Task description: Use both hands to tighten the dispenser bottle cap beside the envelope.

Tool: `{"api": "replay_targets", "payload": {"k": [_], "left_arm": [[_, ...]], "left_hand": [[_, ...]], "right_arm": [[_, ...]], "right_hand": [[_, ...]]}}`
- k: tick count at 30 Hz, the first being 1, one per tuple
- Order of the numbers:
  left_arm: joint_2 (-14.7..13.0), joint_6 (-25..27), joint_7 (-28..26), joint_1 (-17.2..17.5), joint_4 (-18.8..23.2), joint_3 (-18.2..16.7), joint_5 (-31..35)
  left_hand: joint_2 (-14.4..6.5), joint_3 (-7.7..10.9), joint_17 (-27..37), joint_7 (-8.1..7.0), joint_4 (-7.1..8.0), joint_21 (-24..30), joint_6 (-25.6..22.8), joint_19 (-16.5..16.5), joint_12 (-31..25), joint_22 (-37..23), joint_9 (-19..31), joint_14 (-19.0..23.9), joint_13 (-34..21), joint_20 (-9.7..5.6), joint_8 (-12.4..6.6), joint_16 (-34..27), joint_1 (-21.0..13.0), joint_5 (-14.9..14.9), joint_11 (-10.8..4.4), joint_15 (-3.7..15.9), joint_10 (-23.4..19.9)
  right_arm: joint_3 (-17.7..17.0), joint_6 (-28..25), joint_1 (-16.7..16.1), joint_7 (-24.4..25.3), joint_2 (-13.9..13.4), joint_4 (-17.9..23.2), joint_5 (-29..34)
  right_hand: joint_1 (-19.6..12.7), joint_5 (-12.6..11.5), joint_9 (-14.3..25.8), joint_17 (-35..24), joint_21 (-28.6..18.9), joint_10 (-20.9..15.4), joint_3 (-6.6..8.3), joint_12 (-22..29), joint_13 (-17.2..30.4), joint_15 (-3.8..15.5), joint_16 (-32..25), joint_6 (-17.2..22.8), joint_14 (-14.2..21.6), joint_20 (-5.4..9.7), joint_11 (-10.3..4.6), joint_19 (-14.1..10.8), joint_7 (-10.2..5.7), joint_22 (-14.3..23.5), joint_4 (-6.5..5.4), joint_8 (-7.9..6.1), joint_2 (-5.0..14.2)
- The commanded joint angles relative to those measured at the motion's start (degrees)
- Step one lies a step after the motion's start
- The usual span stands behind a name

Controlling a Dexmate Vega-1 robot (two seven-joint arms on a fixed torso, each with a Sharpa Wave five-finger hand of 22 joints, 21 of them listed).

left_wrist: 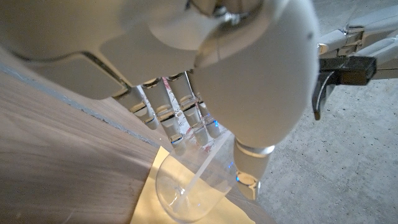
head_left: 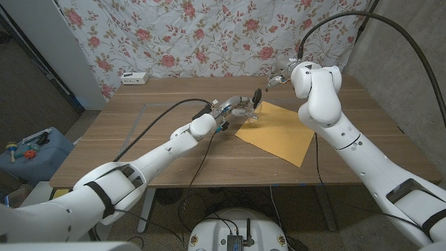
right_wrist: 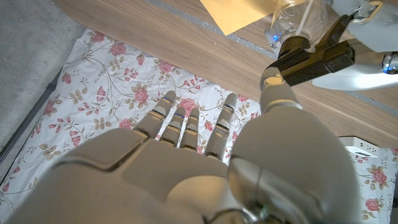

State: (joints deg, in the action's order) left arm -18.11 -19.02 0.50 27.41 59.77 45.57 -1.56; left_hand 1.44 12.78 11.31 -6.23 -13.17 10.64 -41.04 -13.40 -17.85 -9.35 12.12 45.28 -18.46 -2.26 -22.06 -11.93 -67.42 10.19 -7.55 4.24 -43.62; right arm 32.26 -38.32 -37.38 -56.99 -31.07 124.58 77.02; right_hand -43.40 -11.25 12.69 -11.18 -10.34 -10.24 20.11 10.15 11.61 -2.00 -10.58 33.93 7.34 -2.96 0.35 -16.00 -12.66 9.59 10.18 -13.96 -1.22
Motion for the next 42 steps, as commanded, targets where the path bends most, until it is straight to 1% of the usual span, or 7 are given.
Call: {"api": "replay_targets", "payload": {"k": [1,6,12,17,27,30,42], "left_arm": [[0.22,-0.21,0.12,-0.35,-0.69,0.12,-0.02],[0.02,0.29,0.16,-0.1,-0.05,0.08,-0.09],[-0.1,0.76,0.11,0.05,0.4,0.08,-0.08],[-0.08,0.98,0.15,0.04,0.47,0.1,-0.11],[0.76,0.33,0.37,-0.74,-1.13,0.44,-0.08],[0.98,0.2,0.42,-0.94,-1.54,0.52,-0.1],[1.46,-0.2,0.53,-1.39,-2.48,0.77,-0.11]], "left_hand": [[-7.13,4.89,0.22,0.95,4.49,-0.19,-9.44,-0.49,-0.19,-0.06,0.17,1.5,-11.78,-5.37,-1.33,-0.46,4.69,0.33,-2.03,6.26,-4.83],[-7.14,4.89,0.26,0.99,4.49,-0.19,-9.37,-0.49,-0.15,-0.06,0.18,1.51,-11.81,-5.36,-1.29,-0.49,4.7,0.34,-2.04,6.22,-4.81],[-7.19,4.91,0.27,0.94,4.53,-0.19,-9.33,-0.5,-0.13,-0.06,0.18,1.42,-11.85,-5.39,-1.27,-0.44,4.75,0.35,-1.93,6.29,-4.86],[-7.23,4.92,0.29,0.82,4.54,-0.19,-9.28,-0.49,-0.07,-0.06,0.18,1.45,-11.88,-5.34,-1.24,-0.47,4.76,0.35,-1.92,6.2,-4.78],[-7.14,4.93,0.21,0.84,4.58,-0.18,-9.52,-0.52,-0.02,-0.06,0.18,1.53,-11.94,-5.37,-1.32,-0.4,4.93,0.34,-1.96,6.25,-4.82],[-7.21,4.97,0.25,0.8,4.55,-0.19,-9.45,-0.49,-0.02,-0.06,0.17,1.54,-11.96,-5.32,-1.28,-0.43,4.88,0.35,-1.8,6.21,-4.86],[-7.27,5.03,0.29,0.84,4.57,-0.19,-9.43,-0.48,0.02,-0.06,0.18,1.47,-12.02,-5.34,-1.26,-0.4,4.92,0.36,-1.92,6.29,-4.93]], "right_arm": [[-1.65,1.33,-0.58,3.37,-4.66,2.39,-11.08],[-1.86,1.88,-0.39,5.77,-6.95,2.58,-16.07],[-1.79,2.43,0.65,7.85,-9.38,2.17,-22.99],[-0.79,2.3,1.52,10.37,-11.31,2.0,-26.98],[-0.1,2.92,2.31,16.29,-14.72,1.91,-35.78],[0.49,3.07,2.99,17.18,-15.78,1.83,-37.97],[3.23,3.67,5.77,20.11,-18.44,1.03,-44.74]], "right_hand": [[-1.58,-0.6,0.22,-0.24,0.27,2.36,0.76,-0.09,0.19,-0.84,0.17,-1.64,-1.98,-0.95,0.19,1.66,-0.03,0.12,-0.25,0.59,-0.04],[-3.19,-0.92,0.21,-0.26,0.36,3.73,1.27,0.12,0.2,-1.3,0.2,-3.21,-3.85,-2.26,-0.15,3.32,-0.07,0.11,-0.17,1.07,-0.29],[-5.06,-1.45,0.07,-0.32,0.27,6.36,1.84,0.1,0.2,-2.62,0.21,-5.68,-6.44,-3.07,-0.13,5.03,-0.06,0.08,-0.17,1.88,-0.79],[-8.02,-2.17,-0.12,-0.24,0.11,9.22,2.89,0.05,0.18,-3.39,0.1,-7.93,-8.44,-3.69,-0.09,6.28,-0.1,0.05,0.06,2.44,-0.83],[-12.68,-2.99,-0.21,0.05,0.0,14.85,4.15,-0.13,0.01,-4.83,0.42,-7.68,-12.54,-4.02,-0.46,7.7,-0.13,0.01,0.05,1.84,-1.05],[-13.6,-3.1,-0.25,0.11,0.03,15.97,4.35,-0.13,-0.05,-5.02,0.41,-7.32,-13.43,-4.08,-1.11,8.1,-0.13,0.0,0.01,1.69,-1.0],[-15.54,-3.28,-0.15,0.14,0.05,17.4,4.85,0.13,-0.17,-5.4,0.34,-5.96,-15.13,-4.04,-1.76,8.93,-0.12,0.0,-0.03,1.1,-0.67]]}}
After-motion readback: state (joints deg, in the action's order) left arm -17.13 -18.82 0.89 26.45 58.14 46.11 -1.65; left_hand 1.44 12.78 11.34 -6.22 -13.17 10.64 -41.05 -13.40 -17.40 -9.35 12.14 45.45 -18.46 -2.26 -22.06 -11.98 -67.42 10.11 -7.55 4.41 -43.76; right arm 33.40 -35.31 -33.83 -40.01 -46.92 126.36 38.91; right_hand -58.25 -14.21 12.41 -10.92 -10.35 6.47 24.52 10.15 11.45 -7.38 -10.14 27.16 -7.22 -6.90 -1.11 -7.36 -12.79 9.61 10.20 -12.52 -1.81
